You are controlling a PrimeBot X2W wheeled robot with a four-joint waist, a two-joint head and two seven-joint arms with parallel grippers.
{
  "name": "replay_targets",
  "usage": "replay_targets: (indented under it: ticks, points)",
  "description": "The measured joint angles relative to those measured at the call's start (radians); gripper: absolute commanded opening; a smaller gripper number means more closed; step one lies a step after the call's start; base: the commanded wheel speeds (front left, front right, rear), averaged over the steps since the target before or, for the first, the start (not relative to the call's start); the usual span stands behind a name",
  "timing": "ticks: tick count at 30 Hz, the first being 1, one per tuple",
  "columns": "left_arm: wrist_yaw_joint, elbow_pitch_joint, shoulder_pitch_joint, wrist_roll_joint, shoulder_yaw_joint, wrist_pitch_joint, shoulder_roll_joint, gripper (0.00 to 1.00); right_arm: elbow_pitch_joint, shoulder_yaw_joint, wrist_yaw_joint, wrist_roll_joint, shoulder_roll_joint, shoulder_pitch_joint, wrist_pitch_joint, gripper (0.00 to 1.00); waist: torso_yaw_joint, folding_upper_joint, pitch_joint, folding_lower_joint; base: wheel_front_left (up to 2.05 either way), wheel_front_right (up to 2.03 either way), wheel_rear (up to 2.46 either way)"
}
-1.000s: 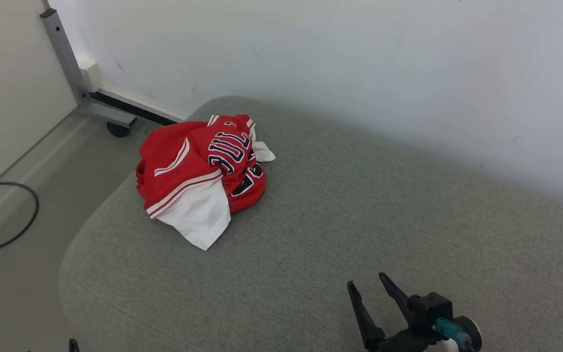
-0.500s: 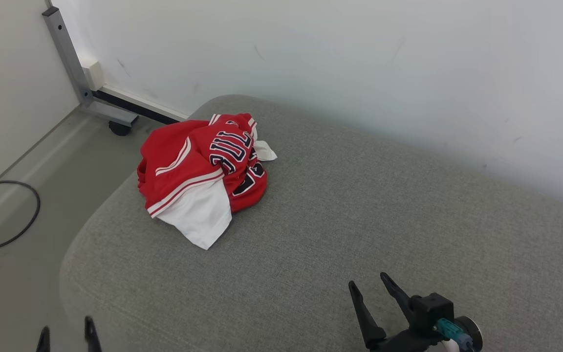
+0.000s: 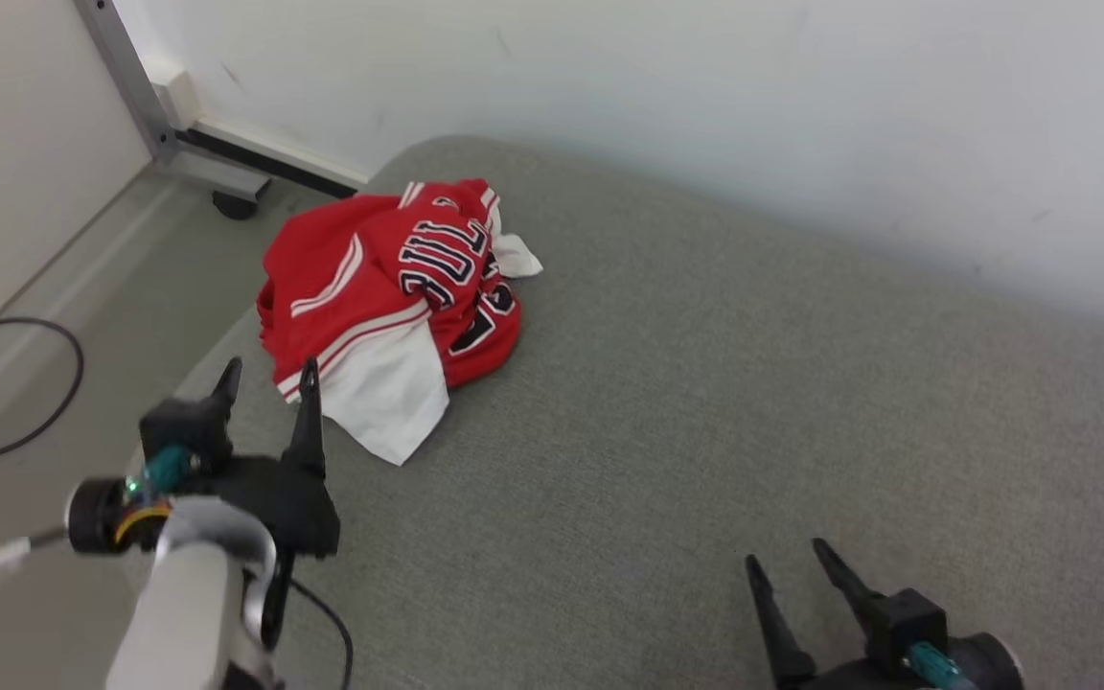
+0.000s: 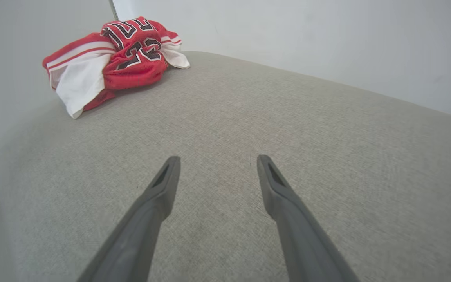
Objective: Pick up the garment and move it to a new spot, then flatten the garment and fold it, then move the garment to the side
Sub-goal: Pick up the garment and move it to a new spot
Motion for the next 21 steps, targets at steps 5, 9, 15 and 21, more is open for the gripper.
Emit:
replay_targets:
  ticks: [5,9,15,21]
  points:
    - [-0.013,0.155,-0.176,-0.038,0.004,0.1,0.035,1.0,-0.222,-0.014,0.0,-0.049,-0.033,0.059,0.095,1.0,-0.03,-0.0001,0.069,0.0,0.0,0.0,0.0]
    - [-0.015,0.235,-0.269,-0.057,0.003,0.178,0.049,1.0,-0.382,-0.028,0.0,-0.053,-0.075,0.101,0.157,1.0,-0.072,0.0,0.137,0.0,0.0,0.0,0.0]
    - [0.005,0.317,-0.376,-0.083,0.021,0.221,0.086,1.0,-0.537,-0.049,0.0,-0.044,-0.101,0.135,0.208,1.0,-0.14,0.0,0.243,0.0,0.0,0.0,0.0]
    - [0.063,0.396,-0.417,-0.118,0.063,0.242,0.091,1.0,-0.573,-0.051,0.0,-0.038,-0.103,0.151,0.221,1.0,-0.198,0.0002,0.33,0.0001,0.0,0.0,0.0]
